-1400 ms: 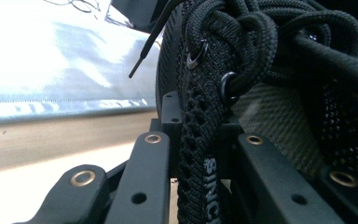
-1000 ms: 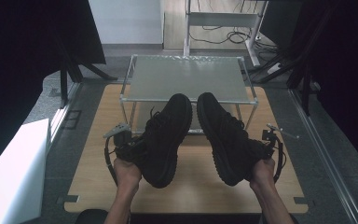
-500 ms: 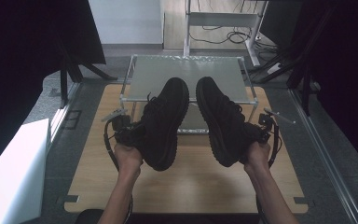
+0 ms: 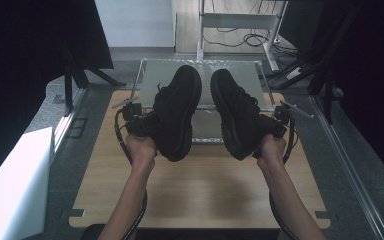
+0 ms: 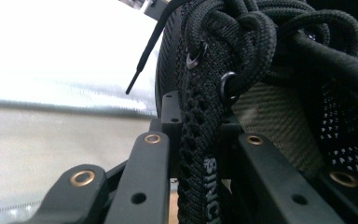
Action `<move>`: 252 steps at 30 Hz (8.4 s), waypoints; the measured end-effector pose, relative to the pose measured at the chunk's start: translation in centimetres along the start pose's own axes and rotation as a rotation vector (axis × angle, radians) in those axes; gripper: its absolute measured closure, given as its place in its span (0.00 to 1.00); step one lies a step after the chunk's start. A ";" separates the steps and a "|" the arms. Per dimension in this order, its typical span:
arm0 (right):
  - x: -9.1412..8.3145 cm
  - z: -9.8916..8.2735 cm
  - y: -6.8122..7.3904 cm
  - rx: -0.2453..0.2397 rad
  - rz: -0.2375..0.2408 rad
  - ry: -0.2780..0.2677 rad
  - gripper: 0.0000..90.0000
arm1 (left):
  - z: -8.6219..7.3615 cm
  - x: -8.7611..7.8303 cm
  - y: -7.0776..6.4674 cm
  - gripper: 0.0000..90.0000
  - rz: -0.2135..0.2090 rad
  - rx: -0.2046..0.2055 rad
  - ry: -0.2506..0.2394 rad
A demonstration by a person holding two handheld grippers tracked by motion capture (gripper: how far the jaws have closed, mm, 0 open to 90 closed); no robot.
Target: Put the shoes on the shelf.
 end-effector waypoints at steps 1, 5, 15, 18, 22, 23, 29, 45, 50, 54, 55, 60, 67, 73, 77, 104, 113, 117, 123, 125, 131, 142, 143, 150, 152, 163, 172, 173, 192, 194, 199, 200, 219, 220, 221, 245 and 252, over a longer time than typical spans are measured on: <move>0.2 0.2 0.0 -0.005 -0.004 -0.002 0.84 | 0.4 0.3 0.0 0.88 0.005 -0.004 0.000; 1.1 1.3 0.1 -0.015 -0.024 -0.007 0.84 | 1.6 1.4 0.0 0.88 0.031 -0.004 -0.002; 3.1 3.6 -0.2 -0.027 -0.088 -0.020 0.84 | 3.8 3.9 1.0 0.88 0.098 -0.021 0.007; 3.5 4.0 -0.3 -0.040 -0.108 -0.022 0.84 | 4.3 4.3 1.3 0.88 0.112 -0.025 0.008; 4.7 5.3 -0.4 -0.047 -0.142 -0.027 0.84 | 5.5 5.0 1.8 0.88 0.139 -0.030 0.000; 5.0 5.6 -0.4 -0.049 -0.150 -0.030 0.84 | 6.1 5.5 2.0 0.88 0.147 -0.032 -0.002; 6.6 6.5 -0.8 -0.072 -0.203 -0.036 0.84 | 7.1 7.1 2.3 0.88 0.199 -0.018 0.016; 9.3 8.5 -1.1 -0.177 -0.354 -0.029 0.84 | 9.1 10.5 2.0 0.88 0.346 0.072 0.068; 10.3 8.8 -1.1 -0.220 -0.412 -0.011 0.84 | 9.3 11.7 1.9 0.87 0.411 0.098 0.108; 11.0 8.8 -1.0 -0.247 -0.441 0.010 0.83 | 9.4 12.4 1.8 0.86 0.456 0.136 0.116; 11.1 8.8 -1.0 -0.257 -0.451 0.011 0.83 | 9.4 12.6 1.8 0.86 0.464 0.141 0.117; 11.6 8.8 -0.8 -0.285 -0.478 0.020 0.80 | 9.3 13.1 1.8 0.84 0.466 0.142 0.133; 12.3 8.4 -0.5 -0.336 -0.500 0.026 0.75 | 8.7 13.7 1.6 0.78 0.462 0.160 0.152; 13.0 8.1 0.0 -0.354 -0.435 0.040 0.56 | 8.1 14.2 1.7 0.58 0.376 0.125 0.161; 12.9 8.3 -0.1 -0.323 -0.351 0.042 0.46 | 8.1 13.9 1.7 0.47 0.306 0.103 0.153; 4.0 5.7 2.0 -0.341 0.000 0.003 0.86 | 5.0 4.8 -1.4 0.81 -0.005 0.202 0.062; 1.7 0.6 1.8 -0.403 0.036 0.041 1.00 | -0.2 2.8 -1.0 1.00 -0.095 0.217 0.087; 1.7 -1.1 1.7 -0.391 0.068 0.053 1.00 | -1.5 2.7 -1.2 1.00 -0.121 0.224 0.095; 2.5 -3.1 1.6 -0.372 0.103 0.057 1.00 | -2.9 3.2 -1.2 1.00 -0.118 0.235 0.108; 2.6 -3.1 1.6 -0.368 0.101 0.057 1.00 | -3.0 3.5 -1.0 1.00 -0.108 0.234 0.110; 3.6 -3.2 0.8 -0.300 0.122 0.045 1.00 | -2.9 4.5 -0.6 1.00 -0.092 0.231 0.120; 5.5 -2.2 -0.2 -0.265 0.073 0.039 1.00 | -1.7 6.2 0.0 1.00 -0.058 0.182 0.140; 5.7 -2.2 -0.3 -0.267 0.066 0.039 1.00 | -1.7 6.4 0.1 1.00 -0.054 0.179 0.142; 6.4 -1.7 -0.9 -0.235 0.042 0.031 1.00 | -1.4 7.3 0.2 1.00 -0.027 0.167 0.158; 6.6 -1.5 -1.2 -0.227 0.037 0.032 1.00 | -1.4 7.5 0.3 1.00 -0.026 0.165 0.160; 6.7 -1.5 -1.5 -0.206 0.042 0.042 1.00 | -1.7 7.8 -0.2 0.99 -0.031 0.187 0.167; 5.1 -2.3 -2.0 -0.237 0.076 0.073 0.90 | -3.6 6.8 0.5 0.79 -0.054 0.211 0.190; 4.9 -2.4 -2.0 -0.248 0.076 0.077 0.86 | -3.6 6.8 0.5 0.75 -0.054 0.211 0.190; 3.2 -4.2 -2.6 -0.456 -0.015 0.122 0.36 | -5.7 4.2 1.7 0.15 0.123 0.396 0.230; 2.8 -4.6 -2.8 -0.497 -0.028 0.130 0.31 | -6.0 3.9 1.9 0.13 0.137 0.406 0.229; 2.0 -5.1 -3.0 -0.558 -0.051 0.155 0.21 | -7.1 3.0 2.6 0.05 0.180 0.440 0.248; 1.8 -5.2 -3.1 -0.568 -0.056 0.159 0.20 | -7.2 2.8 2.7 0.04 0.183 0.442 0.249; -1.2 -7.2 -3.7 -0.705 -0.088 0.266 0.09 | -9.4 -1.8 4.0 0.00 0.216 0.503 0.273; -1.4 -7.5 -3.8 -0.715 -0.095 0.276 0.08 | -9.7 -2.3 4.1 0.00 0.211 0.508 0.274; -1.6 -7.7 -3.9 -0.725 -0.101 0.286 0.07 | -9.7 -2.3 4.1 0.00 0.211 0.508 0.274; -8.2 -9.5 -7.2 -0.729 -0.218 0.299 0.00 | -14.1 -6.2 5.1 0.00 0.186 0.538 0.276; -8.4 -11.2 -8.8 -0.714 -0.245 0.326 0.00 | -15.9 -6.0 6.1 0.00 0.200 0.540 0.300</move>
Point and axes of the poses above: each handheld gripper's, and its own axes: x roughly forward along the jaws, z roughly out of its top, y roughly to its left, the point moved 7 cm from there along x, roughly forward along the jaws, and after that the axes turned 2 degrees about -x, right-handed, at the moved point
